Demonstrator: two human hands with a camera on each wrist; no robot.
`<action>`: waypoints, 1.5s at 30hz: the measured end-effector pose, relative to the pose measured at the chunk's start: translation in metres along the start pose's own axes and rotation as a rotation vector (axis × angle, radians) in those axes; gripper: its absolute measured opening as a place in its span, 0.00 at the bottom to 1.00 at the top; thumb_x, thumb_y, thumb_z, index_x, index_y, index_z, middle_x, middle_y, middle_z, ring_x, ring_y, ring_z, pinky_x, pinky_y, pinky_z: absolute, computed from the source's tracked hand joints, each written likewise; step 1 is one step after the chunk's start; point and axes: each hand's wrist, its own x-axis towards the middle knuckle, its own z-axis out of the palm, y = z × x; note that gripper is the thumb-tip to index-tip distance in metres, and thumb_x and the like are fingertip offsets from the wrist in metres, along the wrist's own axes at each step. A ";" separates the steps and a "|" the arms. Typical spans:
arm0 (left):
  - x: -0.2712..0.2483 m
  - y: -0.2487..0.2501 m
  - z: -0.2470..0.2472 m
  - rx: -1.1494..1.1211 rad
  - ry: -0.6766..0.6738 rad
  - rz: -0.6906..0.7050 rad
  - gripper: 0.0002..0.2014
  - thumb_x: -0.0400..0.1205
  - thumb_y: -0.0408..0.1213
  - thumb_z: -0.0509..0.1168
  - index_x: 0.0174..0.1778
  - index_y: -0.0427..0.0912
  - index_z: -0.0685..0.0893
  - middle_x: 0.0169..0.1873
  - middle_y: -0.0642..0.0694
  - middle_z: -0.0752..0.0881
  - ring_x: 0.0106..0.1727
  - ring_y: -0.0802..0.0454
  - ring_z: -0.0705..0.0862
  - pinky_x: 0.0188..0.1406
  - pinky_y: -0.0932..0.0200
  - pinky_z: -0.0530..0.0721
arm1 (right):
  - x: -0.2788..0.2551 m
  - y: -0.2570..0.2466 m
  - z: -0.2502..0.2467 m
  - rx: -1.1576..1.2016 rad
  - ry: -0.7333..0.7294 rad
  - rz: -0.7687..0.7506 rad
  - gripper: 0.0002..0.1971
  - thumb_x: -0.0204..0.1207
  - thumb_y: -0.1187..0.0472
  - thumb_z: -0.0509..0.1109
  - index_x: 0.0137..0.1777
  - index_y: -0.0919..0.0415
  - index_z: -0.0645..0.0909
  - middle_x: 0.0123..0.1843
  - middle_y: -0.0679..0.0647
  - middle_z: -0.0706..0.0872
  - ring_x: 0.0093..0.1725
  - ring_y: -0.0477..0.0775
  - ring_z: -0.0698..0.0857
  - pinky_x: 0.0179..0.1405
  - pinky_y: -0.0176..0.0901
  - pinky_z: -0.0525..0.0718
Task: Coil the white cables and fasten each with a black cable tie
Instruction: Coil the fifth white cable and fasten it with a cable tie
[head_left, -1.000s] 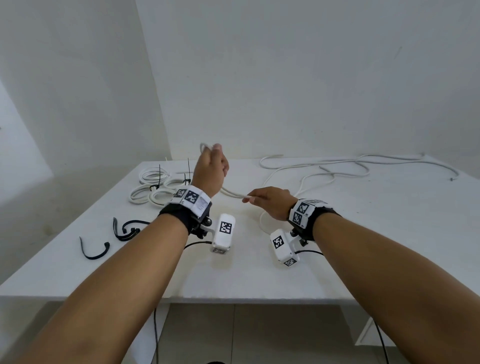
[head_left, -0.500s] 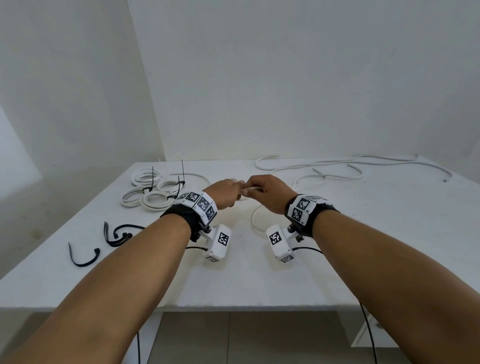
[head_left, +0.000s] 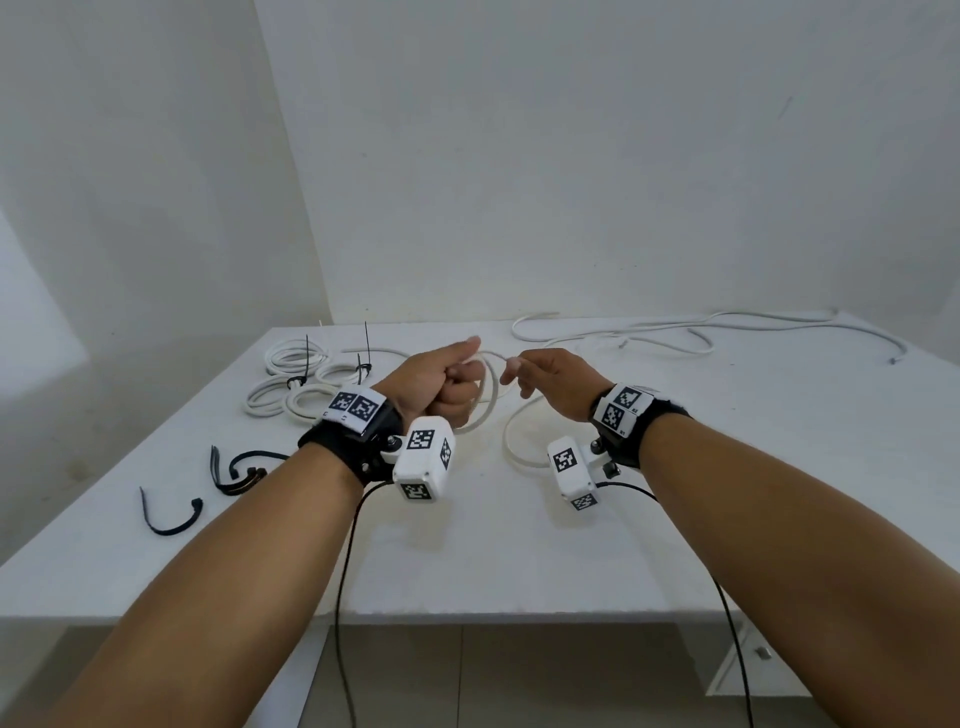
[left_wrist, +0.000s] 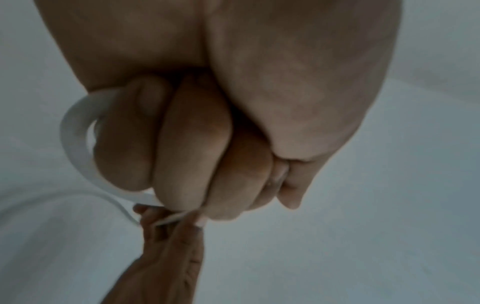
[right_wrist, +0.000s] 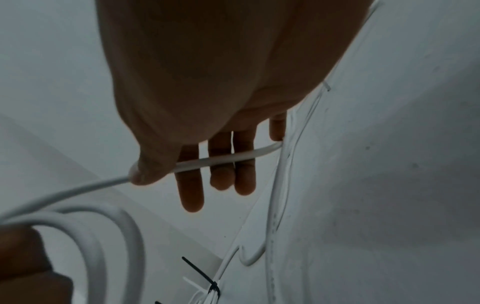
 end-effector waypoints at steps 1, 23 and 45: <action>-0.001 0.002 0.002 -0.053 -0.013 0.039 0.24 0.81 0.58 0.56 0.22 0.51 0.64 0.15 0.55 0.56 0.18 0.55 0.48 0.21 0.58 0.46 | 0.001 0.000 0.001 -0.004 -0.010 0.007 0.19 0.87 0.45 0.58 0.49 0.52 0.88 0.38 0.48 0.84 0.37 0.43 0.80 0.40 0.35 0.75; 0.038 0.036 0.032 0.071 0.610 0.657 0.17 0.91 0.39 0.49 0.34 0.44 0.66 0.25 0.51 0.71 0.25 0.56 0.70 0.25 0.62 0.64 | -0.001 -0.017 0.019 -0.327 -0.137 -0.008 0.18 0.89 0.45 0.51 0.62 0.43 0.83 0.37 0.36 0.78 0.45 0.47 0.77 0.65 0.55 0.71; 0.022 -0.001 -0.013 0.915 0.211 -0.017 0.26 0.81 0.56 0.66 0.26 0.43 0.69 0.16 0.47 0.69 0.17 0.52 0.63 0.20 0.62 0.63 | 0.001 0.011 -0.020 -0.334 -0.006 0.052 0.14 0.66 0.46 0.81 0.36 0.50 0.80 0.34 0.43 0.85 0.38 0.46 0.82 0.51 0.47 0.78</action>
